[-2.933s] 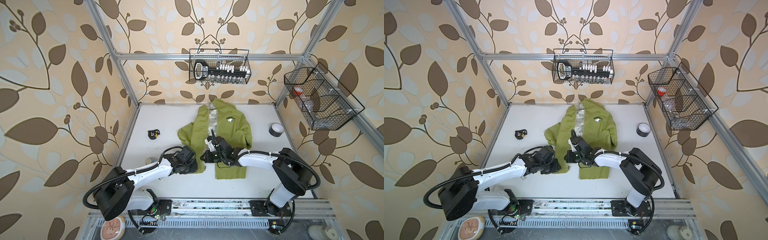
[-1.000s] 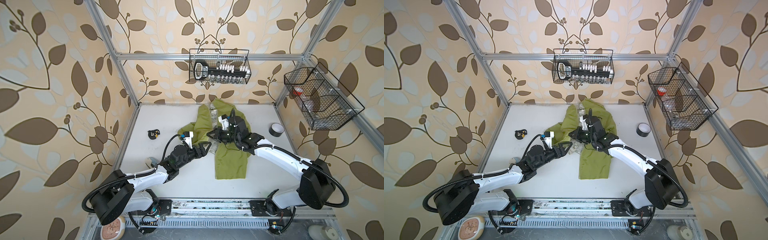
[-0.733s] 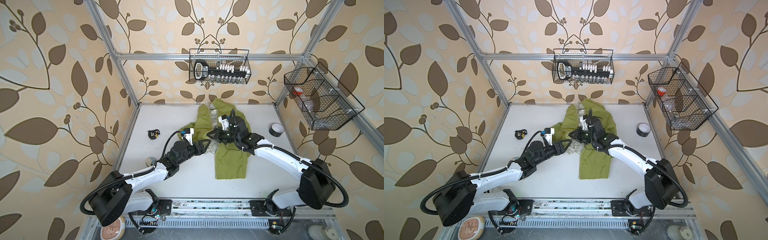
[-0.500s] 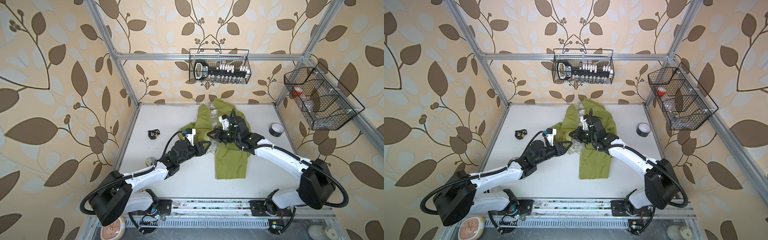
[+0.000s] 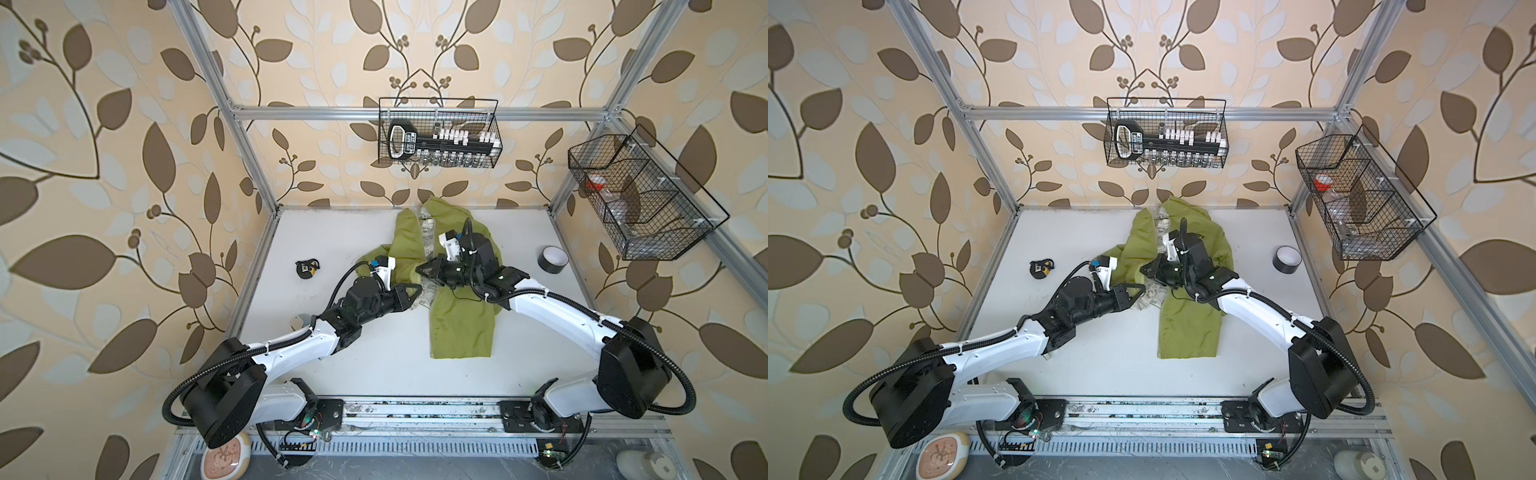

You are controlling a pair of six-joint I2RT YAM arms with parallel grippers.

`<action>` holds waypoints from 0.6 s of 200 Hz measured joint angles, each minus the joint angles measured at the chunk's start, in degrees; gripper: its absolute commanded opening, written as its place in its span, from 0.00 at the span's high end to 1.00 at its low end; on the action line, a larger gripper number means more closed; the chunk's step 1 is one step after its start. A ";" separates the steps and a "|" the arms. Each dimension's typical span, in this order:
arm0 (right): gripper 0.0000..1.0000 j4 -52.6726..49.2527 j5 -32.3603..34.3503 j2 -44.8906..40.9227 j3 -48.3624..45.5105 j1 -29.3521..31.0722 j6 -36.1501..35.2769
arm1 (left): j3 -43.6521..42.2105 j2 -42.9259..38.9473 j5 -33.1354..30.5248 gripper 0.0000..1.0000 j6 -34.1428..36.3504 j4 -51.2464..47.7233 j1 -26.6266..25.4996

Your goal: Zip up the jacket

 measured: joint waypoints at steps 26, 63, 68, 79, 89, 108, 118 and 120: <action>1.00 0.02 0.00 0.00 0.00 -0.26 0.00 | 0.00 0.09 0.63 0.80 -0.13 -0.37 0.00; 1.00 0.02 -0.02 0.00 -0.07 -0.39 0.00 | 0.00 0.17 0.81 0.82 -0.20 -0.57 0.02; 1.00 0.02 -0.02 -0.02 -0.07 -0.44 0.00 | 0.00 0.24 0.83 0.82 -0.22 -0.59 0.02; 1.00 0.02 -0.02 -0.04 -0.09 -0.55 0.00 | 0.07 0.37 0.98 0.83 -0.26 -0.79 0.02; 1.00 0.02 -0.02 -0.04 -0.09 -0.63 0.00 | 0.13 0.59 1.33 0.84 -0.26 -0.87 0.02; 1.00 0.02 -0.02 -0.07 -0.09 -0.66 0.00 | 0.26 0.94 1.79 0.88 -0.48 -1.27 0.35; 1.00 0.02 -0.02 -0.09 -0.09 -0.66 0.00 | 0.44 1.09 1.90 0.89 -0.52 -1.44 0.37; 1.00 0.02 -0.02 -0.09 -0.09 -0.66 0.00 | 0.44 1.11 1.95 0.89 -0.52 -1.42 0.37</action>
